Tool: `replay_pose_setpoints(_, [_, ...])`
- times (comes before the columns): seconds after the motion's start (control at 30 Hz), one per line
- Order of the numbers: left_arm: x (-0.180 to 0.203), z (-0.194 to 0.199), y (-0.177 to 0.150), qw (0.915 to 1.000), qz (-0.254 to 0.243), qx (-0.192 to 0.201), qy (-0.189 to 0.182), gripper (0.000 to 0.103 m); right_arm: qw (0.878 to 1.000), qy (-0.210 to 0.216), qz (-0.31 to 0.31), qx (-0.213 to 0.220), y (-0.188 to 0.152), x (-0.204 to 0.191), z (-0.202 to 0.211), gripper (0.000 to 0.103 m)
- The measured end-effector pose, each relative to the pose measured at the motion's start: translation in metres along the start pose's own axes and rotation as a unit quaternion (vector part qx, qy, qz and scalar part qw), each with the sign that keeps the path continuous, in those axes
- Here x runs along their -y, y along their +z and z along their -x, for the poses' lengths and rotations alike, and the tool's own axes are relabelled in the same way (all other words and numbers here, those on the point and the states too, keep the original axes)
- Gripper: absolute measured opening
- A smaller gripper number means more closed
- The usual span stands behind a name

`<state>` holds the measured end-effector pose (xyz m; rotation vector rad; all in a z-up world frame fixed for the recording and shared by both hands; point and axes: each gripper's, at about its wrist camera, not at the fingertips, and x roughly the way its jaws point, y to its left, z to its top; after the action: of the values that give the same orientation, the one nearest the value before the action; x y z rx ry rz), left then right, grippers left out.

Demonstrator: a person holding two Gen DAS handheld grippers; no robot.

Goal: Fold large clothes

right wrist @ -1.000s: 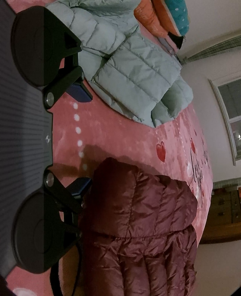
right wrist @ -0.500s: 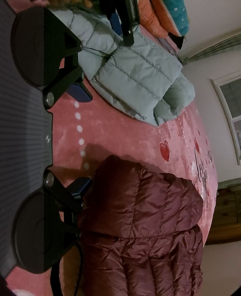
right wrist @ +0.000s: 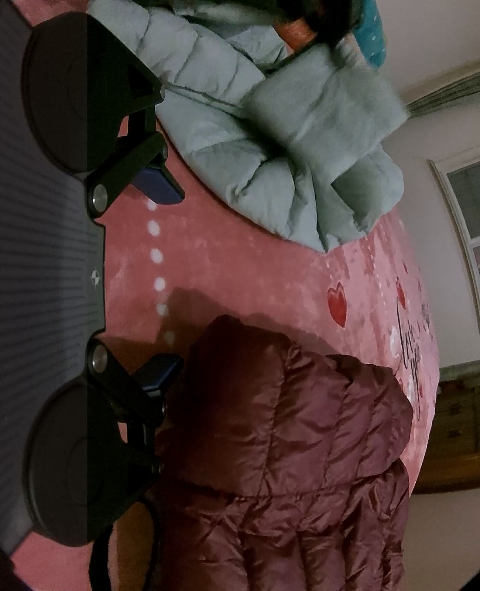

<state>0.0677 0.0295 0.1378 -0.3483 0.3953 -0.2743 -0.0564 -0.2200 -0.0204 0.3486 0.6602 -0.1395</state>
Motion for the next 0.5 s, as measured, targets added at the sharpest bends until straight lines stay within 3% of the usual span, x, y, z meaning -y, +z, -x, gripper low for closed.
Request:
replay_pose_setpoints(0.13, [-0.042,0.028,0.05,0.9951,0.044,0.069,0.054,0.002,1.0,-0.003,0.013,-0.001,-0.001,-0.005,-0.004,0.103])
replay_pose_setpoints(0.2, [-0.08,0.042,0.07,0.9862,0.082,0.093,0.109,0.002,1.0,-0.004,0.015,-0.001,-0.001,-0.006,-0.007,0.103])
replay_pose_setpoints(0.27, [-0.118,0.056,0.081,0.9733,0.087,0.108,0.183,0.002,1.0,-0.005,0.016,-0.002,-0.001,-0.006,-0.009,0.103])
replay_pose_setpoints(0.37, [-0.163,0.072,0.079,0.9562,0.081,0.083,0.269,0.007,1.0,-0.007,0.021,-0.002,-0.001,-0.008,-0.01,0.103])
replay_pose_setpoints(0.43, [-0.182,0.084,0.07,0.9472,0.077,0.065,0.305,0.008,1.0,-0.007,0.025,-0.002,-0.001,-0.008,-0.012,0.103])
replay_pose_setpoints(0.47, [-0.188,0.094,0.063,0.944,0.072,0.062,0.316,0.012,1.0,-0.008,0.028,-0.003,0.0,-0.009,-0.013,0.103])
replay_pose_setpoints(0.5, [-0.188,0.098,0.058,0.9424,0.069,0.061,0.322,0.025,0.999,-0.009,0.031,-0.003,0.0,-0.01,-0.015,0.103])
